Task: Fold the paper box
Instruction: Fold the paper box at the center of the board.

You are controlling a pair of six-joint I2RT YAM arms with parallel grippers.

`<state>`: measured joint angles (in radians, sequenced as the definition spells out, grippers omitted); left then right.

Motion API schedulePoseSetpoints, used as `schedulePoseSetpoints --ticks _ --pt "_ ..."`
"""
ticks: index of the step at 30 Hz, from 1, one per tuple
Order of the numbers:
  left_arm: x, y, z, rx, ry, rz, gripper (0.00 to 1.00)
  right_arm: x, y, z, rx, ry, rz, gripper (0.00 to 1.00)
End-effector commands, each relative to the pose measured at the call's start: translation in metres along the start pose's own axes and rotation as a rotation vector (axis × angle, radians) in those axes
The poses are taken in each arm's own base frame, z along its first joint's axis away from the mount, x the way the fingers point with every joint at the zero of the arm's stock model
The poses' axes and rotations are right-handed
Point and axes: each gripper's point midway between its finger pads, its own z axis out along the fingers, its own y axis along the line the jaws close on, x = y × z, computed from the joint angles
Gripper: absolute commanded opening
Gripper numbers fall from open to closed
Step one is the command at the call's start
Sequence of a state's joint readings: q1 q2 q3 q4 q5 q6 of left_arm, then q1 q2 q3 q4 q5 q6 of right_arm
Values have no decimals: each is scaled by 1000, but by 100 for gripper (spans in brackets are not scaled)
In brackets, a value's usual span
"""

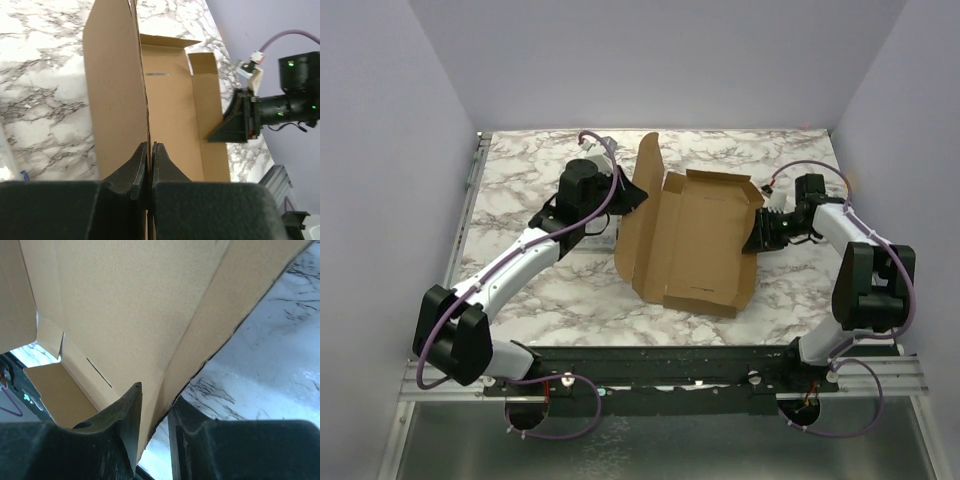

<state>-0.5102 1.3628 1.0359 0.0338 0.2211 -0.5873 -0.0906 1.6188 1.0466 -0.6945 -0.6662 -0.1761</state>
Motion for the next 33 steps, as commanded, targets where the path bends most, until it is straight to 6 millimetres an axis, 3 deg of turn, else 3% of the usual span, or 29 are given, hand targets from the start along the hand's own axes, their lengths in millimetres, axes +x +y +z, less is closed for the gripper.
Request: schedulePoseSetpoints --ticks 1,10,16,23,33 --pt "-11 -35 5 111 -7 -8 0 -7 1 13 -4 20 -12 30" --pt "-6 -52 14 162 14 -22 0 -12 -18 23 103 32 -46 36" --pt "-7 -69 18 224 19 -66 0 -25 -5 23 103 31 -81 40" --pt "-17 -92 11 323 -2 -121 0 -24 6 31 77 48 -88 41" --pt "-6 -82 24 308 22 -146 0 -23 14 35 18 39 -90 46"
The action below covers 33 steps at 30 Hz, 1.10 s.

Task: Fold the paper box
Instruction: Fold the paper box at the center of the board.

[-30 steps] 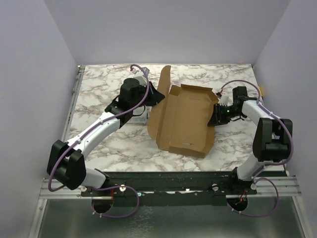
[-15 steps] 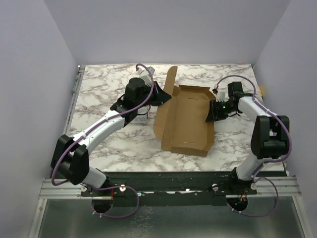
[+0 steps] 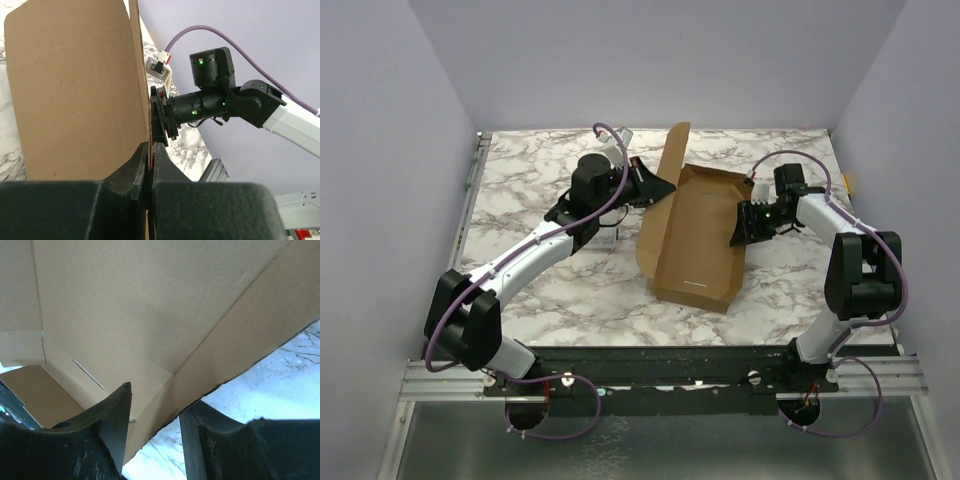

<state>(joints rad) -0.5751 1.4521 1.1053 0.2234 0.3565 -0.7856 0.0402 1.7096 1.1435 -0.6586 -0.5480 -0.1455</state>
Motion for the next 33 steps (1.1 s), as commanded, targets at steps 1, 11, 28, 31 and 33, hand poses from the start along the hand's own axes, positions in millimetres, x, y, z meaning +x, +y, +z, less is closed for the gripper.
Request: schedulePoseSetpoints --ticks 1,11,28,31,33 --pt "6 -5 10 47 26 -16 0 -5 8 6 -59 -16 4 46" --pt "17 14 18 -7 59 -11 0 -12 21 1 -151 -49 35 47" --pt "7 -30 15 206 36 -170 0 -14 16 -11 -240 -97 122 43" --pt "14 -25 19 198 56 -185 0 -18 20 -13 -279 -106 133 43" --pt "20 -23 23 199 70 -196 0 -18 22 -12 -308 -108 141 43"
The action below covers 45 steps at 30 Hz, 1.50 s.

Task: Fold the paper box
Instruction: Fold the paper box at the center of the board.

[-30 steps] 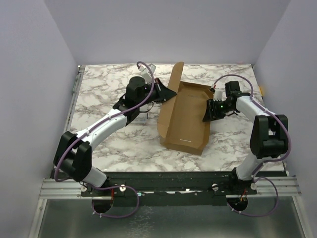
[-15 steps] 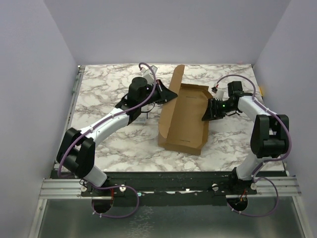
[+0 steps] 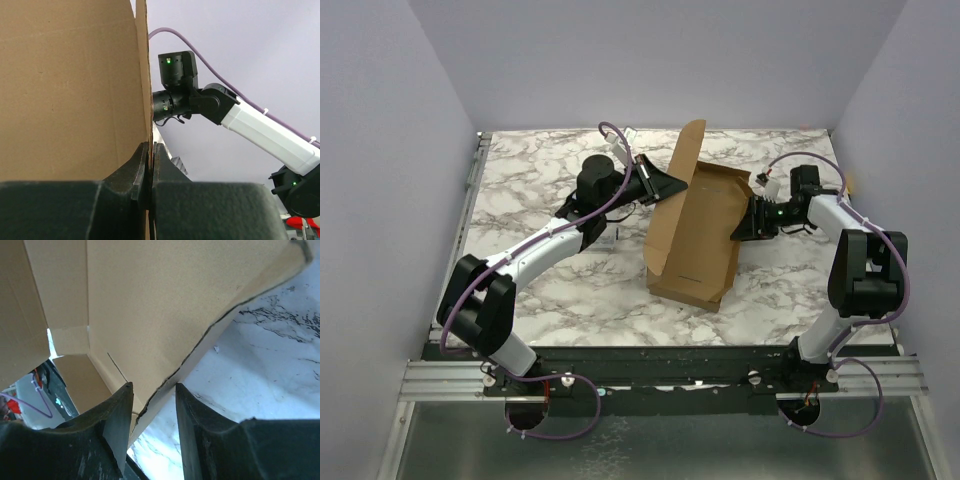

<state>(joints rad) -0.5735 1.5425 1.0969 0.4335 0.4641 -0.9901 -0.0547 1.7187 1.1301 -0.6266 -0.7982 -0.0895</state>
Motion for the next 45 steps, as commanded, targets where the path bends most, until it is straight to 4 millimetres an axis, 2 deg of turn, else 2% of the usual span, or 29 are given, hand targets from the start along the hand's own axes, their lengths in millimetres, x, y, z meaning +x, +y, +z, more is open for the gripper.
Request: schedulePoseSetpoints --ticks 1,7,17,23,28,32,38,45 --pt "19 0 7 46 57 -43 0 -5 10 5 -110 -13 31 43" --pt "25 12 12 27 70 -52 0 -2 2 7 -165 -17 84 43" --pt "30 28 13 -3 80 -57 0 -7 2 -10 -263 -90 139 42" --pt "32 29 19 4 98 -65 0 -14 -2 -7 -296 -96 167 29" --pt "33 25 22 17 111 -69 0 -16 -6 0 -321 -92 198 25" --pt "33 22 24 26 115 -67 0 -18 -3 0 -353 -94 204 26" --pt "33 23 24 25 116 -69 0 -19 10 -10 -379 -109 170 34" --pt "33 22 24 26 114 -70 0 -18 15 -13 -389 -120 134 35"
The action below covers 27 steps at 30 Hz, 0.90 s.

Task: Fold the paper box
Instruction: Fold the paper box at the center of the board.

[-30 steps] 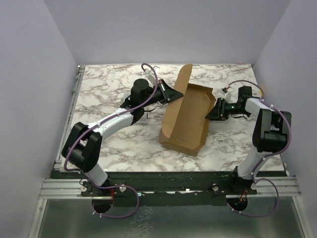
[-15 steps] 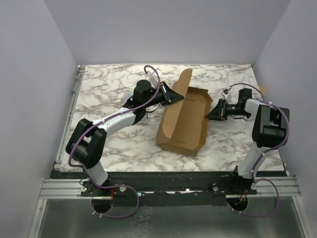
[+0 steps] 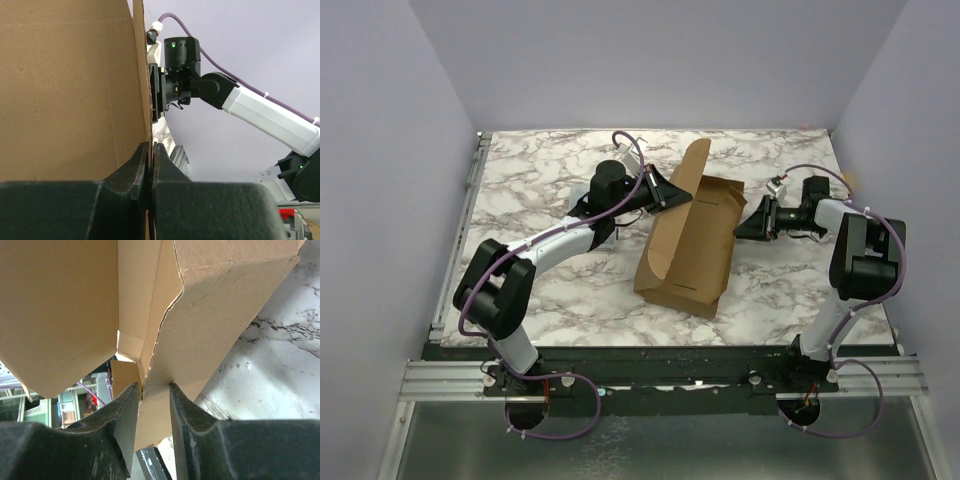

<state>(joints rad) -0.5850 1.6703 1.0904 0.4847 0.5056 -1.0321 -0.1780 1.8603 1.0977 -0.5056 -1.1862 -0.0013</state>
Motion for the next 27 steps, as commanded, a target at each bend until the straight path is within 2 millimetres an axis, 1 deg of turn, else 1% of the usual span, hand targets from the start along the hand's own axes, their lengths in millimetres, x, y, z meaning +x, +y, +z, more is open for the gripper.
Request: schedulePoseSetpoints --ticks 1,5,7,10,13,17,19,22,24,27 --pt "3 -17 4 59 31 15 0 -7 16 -4 -50 -20 -63 36" --pt "3 -19 4 62 33 12 0 -8 13 -2 -55 -22 -36 37" --pt "3 -20 5 65 33 12 0 -7 7 1 -49 -18 -12 36" --pt "6 -21 7 68 44 9 0 -4 1 4 -51 -12 11 32" --pt "10 -21 10 71 56 6 0 -6 0 4 -54 -13 14 25" --pt "14 -19 15 71 69 3 0 -8 1 4 -65 -16 7 24" --pt "15 -20 16 73 72 2 0 -7 2 5 -80 -11 7 28" --pt "15 -20 16 74 72 4 0 -7 6 5 -119 -2 6 41" --pt "15 -19 16 71 72 3 0 -6 6 5 -143 4 -18 46" --pt "16 -17 16 65 71 1 0 -4 5 6 -162 17 -10 47"
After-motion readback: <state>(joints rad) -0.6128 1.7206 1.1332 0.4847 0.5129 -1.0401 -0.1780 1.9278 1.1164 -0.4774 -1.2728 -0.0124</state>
